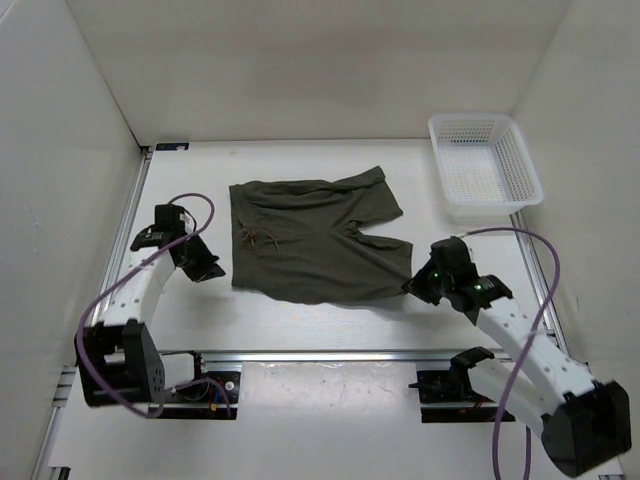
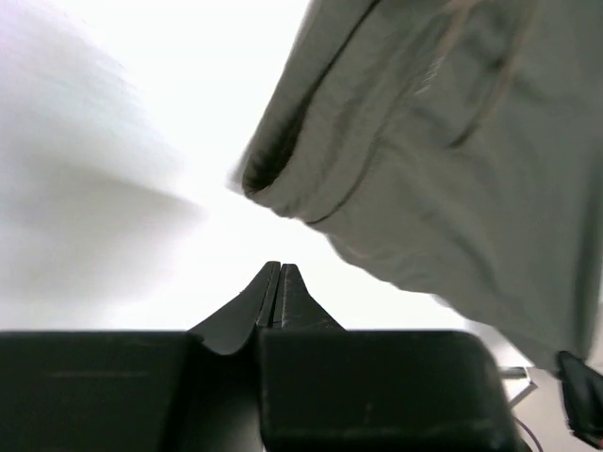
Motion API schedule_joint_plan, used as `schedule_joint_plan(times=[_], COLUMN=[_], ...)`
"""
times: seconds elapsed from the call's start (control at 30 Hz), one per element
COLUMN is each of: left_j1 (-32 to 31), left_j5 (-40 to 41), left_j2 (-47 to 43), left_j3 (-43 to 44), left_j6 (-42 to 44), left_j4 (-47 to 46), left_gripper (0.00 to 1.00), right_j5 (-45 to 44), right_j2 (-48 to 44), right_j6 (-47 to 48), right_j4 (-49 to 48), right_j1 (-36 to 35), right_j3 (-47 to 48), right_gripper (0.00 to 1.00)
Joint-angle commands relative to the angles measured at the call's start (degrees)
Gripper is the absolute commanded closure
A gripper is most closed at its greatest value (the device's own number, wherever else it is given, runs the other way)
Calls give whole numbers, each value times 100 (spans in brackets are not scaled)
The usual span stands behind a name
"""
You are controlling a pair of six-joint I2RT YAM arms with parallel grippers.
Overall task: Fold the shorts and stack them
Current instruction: Fold the shorts
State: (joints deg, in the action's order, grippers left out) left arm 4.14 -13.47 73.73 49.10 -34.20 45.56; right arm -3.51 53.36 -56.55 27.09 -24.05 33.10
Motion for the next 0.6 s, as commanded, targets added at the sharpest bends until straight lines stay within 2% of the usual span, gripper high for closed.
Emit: schedule_joint_plan(times=[0.0,0.1,0.2,0.3,0.4,0.43,0.47,0.5,0.57], left_j1=[-71,-71,-71,-71,-238,-473,-615,-747,-1132], left_j5=[-33,274,346,4,-383,-462,-463,-463,-463], left_j2=[-840,-1324,-1546,-1546,-1274,-1109,-1002,-880,-520], left_j3=[221,695,960,857,382,285,154,152,82], left_j6=[-210,-210,-88,44,-78,-79,-226,-228,-359], left_j4=[479,1085,1367,1368,921,789,596,516,358], left_gripper=[89,89,89,89,89,83,54,38,16], right_j5=[-492,-616,-669,-669,-730,-730,-730,-730,-730], right_j2=[-712,-1178,-1241,-960,-749,-748,-748,-748,-748], right_j6=[338,478,540,593,593,593,593,593,593], right_j4=[1437,1973,2089,2090,2029,1959,1958,1897,1844], right_j1=[-29,-29,-29,-29,-29,-29,-29,-29,-29], right_j3=[-15,274,390,451,391,390,390,338,337], right_gripper=[100,100,100,100,100,100,100,100,100])
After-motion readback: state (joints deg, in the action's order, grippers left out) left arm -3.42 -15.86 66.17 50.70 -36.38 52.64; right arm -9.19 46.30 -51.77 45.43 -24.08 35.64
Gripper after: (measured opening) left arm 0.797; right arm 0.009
